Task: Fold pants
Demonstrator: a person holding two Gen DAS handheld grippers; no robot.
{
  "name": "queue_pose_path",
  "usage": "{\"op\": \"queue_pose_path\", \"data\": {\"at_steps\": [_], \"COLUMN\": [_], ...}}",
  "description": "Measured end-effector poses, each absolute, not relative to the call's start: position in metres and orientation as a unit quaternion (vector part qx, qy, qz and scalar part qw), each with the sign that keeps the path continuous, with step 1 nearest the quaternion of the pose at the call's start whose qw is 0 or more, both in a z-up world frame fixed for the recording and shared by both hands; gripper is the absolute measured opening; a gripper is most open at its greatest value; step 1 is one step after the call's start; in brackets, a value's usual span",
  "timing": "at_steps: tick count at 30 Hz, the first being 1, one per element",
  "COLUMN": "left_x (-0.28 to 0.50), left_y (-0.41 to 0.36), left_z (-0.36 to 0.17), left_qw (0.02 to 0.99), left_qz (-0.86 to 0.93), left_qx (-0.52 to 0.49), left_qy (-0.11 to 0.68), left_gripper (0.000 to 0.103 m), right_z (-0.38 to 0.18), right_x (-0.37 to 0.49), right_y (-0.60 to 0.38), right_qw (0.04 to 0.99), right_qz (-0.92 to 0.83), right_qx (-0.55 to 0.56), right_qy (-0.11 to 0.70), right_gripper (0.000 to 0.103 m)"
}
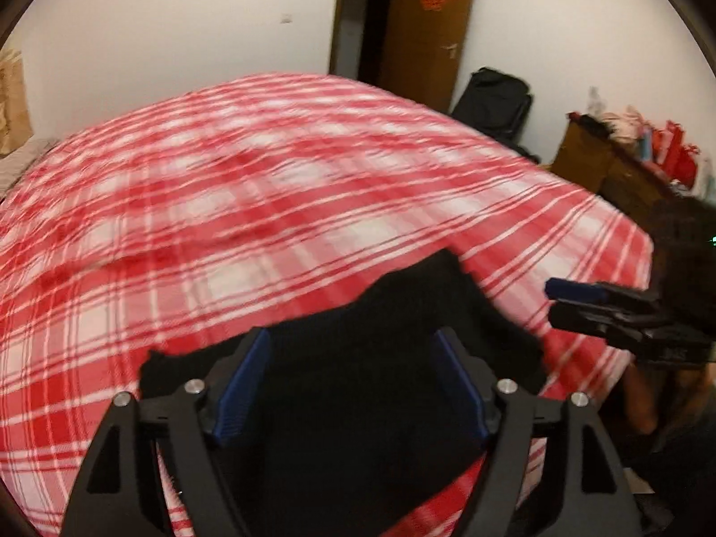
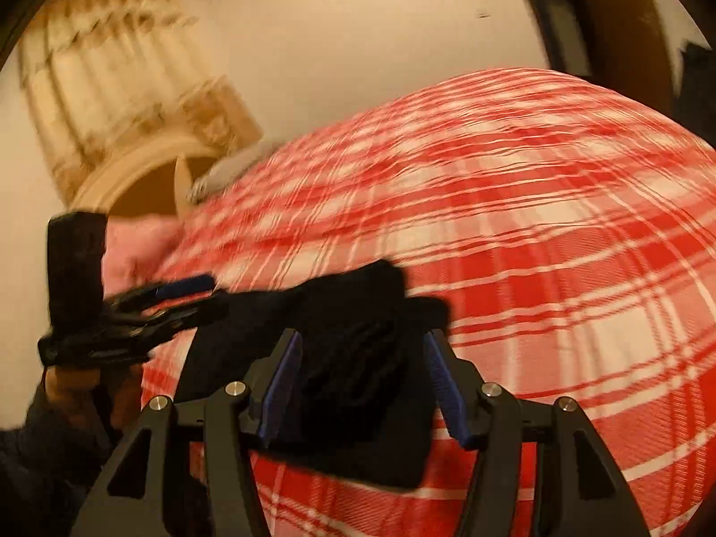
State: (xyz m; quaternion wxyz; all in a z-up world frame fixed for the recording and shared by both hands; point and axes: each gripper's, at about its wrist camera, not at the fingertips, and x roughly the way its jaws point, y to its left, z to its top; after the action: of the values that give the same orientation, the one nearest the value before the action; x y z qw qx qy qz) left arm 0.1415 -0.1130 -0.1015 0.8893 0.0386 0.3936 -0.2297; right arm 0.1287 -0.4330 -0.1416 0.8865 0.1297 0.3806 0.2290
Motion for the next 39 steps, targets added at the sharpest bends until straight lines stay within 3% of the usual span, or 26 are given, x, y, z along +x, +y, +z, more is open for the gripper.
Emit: {"op": "queue_pose_path", "data": {"at_steps": [5, 6, 7, 8, 11, 15, 19, 21, 23, 27, 31, 39], "left_x": [0.147, 0.146, 0.146, 0.146, 0.147, 0.147, 0.151, 0.152, 0.149, 0.147, 0.147, 0.146], "left_y": [-0.102, -0.101, -0.099, -0.097, -0.091, -0.085, -0.086, -0.087, -0.089, -0.089, -0.089, -0.088], "left_z": [-0.119, -0.120, -0.121, -0.122, -0.124, -0.129, -0.147, -0.155, -0.155, -0.152, -0.152, -0.152], "left_qw": [0.885, 0.886, 0.886, 0.886, 0.888, 0.888, 0.883, 0.881, 0.884, 0.885, 0.885, 0.884], "left_qz": [-0.218, -0.216, -0.215, -0.214, -0.206, -0.202, -0.192, -0.187, -0.185, -0.186, -0.185, -0.187], "left_qx": [0.015, 0.014, 0.013, 0.012, 0.004, 0.000, 0.009, 0.017, 0.026, 0.023, 0.026, 0.022], "left_qy": [0.412, 0.411, 0.411, 0.410, 0.411, 0.413, 0.428, 0.433, 0.429, 0.427, 0.427, 0.427], "left_gripper": [0.077, 0.077, 0.077, 0.077, 0.077, 0.077, 0.079, 0.079, 0.079, 0.079, 0.079, 0.079], "right_z": [-0.165, -0.171, -0.174, -0.176, -0.164, -0.154, -0.184, -0.192, -0.185, -0.152, -0.133, -0.183], "right_x": [0.143, 0.145, 0.146, 0.145, 0.135, 0.125, 0.131, 0.135, 0.135, 0.130, 0.133, 0.178], "right_y": [-0.408, -0.407, -0.408, -0.408, -0.415, -0.424, -0.434, -0.436, -0.438, -0.441, -0.414, -0.404], "right_qw": [0.875, 0.869, 0.865, 0.861, 0.867, 0.875, 0.859, 0.857, 0.866, 0.901, 0.902, 0.870], "right_qz": [0.212, 0.212, 0.216, 0.225, 0.239, 0.225, 0.201, 0.192, 0.175, 0.142, 0.216, 0.203], "right_qx": [0.104, 0.108, 0.113, 0.118, 0.131, 0.124, 0.126, 0.127, 0.108, 0.086, 0.076, 0.109], "right_qy": [0.422, 0.434, 0.439, 0.441, 0.418, 0.411, 0.453, 0.461, 0.456, 0.400, 0.365, 0.435], "right_gripper": [0.057, 0.052, 0.032, 0.021, 0.015, 0.015, 0.018, 0.028, 0.052, 0.052, 0.053, 0.053]}}
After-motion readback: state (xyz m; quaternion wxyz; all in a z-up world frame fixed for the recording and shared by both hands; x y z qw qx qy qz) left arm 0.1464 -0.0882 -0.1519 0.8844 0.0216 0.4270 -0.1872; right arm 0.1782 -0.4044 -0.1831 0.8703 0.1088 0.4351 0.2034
